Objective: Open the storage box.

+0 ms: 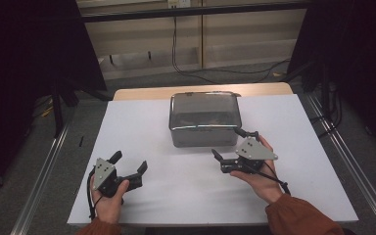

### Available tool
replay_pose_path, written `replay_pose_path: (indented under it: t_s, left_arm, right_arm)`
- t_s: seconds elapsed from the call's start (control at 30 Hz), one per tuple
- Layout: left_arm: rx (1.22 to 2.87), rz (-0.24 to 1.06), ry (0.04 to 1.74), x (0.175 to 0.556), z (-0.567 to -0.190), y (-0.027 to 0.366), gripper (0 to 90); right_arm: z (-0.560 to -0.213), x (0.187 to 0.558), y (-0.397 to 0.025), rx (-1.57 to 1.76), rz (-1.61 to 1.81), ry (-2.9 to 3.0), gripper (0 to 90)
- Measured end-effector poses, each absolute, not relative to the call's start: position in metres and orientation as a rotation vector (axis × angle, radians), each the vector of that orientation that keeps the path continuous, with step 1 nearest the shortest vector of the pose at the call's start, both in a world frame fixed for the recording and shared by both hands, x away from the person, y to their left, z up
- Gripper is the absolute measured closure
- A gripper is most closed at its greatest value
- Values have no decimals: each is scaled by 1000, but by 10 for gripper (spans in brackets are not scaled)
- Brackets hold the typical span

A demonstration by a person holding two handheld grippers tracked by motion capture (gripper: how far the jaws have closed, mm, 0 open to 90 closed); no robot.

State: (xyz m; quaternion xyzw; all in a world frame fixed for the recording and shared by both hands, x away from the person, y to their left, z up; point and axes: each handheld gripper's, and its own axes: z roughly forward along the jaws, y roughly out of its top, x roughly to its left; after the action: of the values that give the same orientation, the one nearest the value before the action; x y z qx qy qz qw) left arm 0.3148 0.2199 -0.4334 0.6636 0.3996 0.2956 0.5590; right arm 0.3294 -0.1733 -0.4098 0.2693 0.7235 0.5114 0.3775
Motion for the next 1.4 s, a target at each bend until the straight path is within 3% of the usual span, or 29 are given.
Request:
replay_pose_path:
  t_s: [0.77, 0.97, 1.0, 1.1, 1.4]
  left_arm:
    - [1606, 654, 938, 316, -434, 220, 45]
    - [1608, 662, 936, 317, -434, 221, 45]
    - [1610, 650, 943, 318, -435, 221, 47]
    - [1611, 642, 951, 319, -435, 221, 51]
    - [1598, 622, 945, 320, -434, 221, 53]
  right_arm:
    - [-418, 359, -140, 261, 859, 1839, 259]
    - [-422, 361, -132, 155, 751, 1827, 341]
    - [-422, 361, -130, 121, 716, 1823, 391]
    - [-424, 361, -127, 74, 673, 1821, 404]
    - [-431, 361, -121, -14, 535, 1806, 592]
